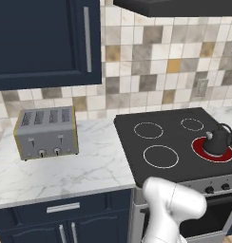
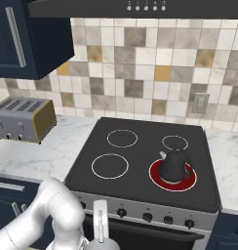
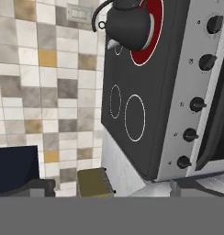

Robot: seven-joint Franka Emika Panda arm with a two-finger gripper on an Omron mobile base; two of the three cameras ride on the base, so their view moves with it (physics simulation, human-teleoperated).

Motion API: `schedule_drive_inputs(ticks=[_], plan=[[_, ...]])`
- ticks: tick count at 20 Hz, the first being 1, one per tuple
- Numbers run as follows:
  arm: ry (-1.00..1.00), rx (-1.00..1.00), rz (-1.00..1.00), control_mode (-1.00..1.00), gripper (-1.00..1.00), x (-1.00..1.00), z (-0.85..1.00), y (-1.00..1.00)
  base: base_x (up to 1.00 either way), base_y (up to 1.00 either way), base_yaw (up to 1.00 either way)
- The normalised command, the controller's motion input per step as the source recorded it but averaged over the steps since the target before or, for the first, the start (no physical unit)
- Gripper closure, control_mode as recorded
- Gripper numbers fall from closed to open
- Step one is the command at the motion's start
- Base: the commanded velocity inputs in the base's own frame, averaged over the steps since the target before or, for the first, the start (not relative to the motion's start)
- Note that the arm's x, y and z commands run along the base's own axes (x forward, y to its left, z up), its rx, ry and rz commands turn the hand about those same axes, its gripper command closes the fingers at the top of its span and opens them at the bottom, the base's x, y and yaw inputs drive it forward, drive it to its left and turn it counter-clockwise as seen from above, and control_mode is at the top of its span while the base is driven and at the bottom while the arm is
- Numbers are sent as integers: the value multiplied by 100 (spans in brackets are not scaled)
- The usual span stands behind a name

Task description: The kettle is done boiling. Turn off the stove, then wait for 300 timesteps before moving the kettle to the dining table.

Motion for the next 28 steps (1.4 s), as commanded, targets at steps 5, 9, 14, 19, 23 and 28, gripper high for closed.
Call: schedule_drive_inputs(ticks=[5,9,14,19,23,28], plan=[[-4,7,-5,-100,-100,28,-17,11,0,0,0],[-2,8,-3,-100,-100,21,-20,1,0,0,0],[0,10,-4,-100,-100,12,-28,0,0,0,0],[0,11,-1,-100,-100,20,-24,-1,0,0,0],[0,11,-3,-100,-100,17,-28,-10,0,0,0],[0,10,-6,-100,-100,14,-33,-23,0,0,0]])
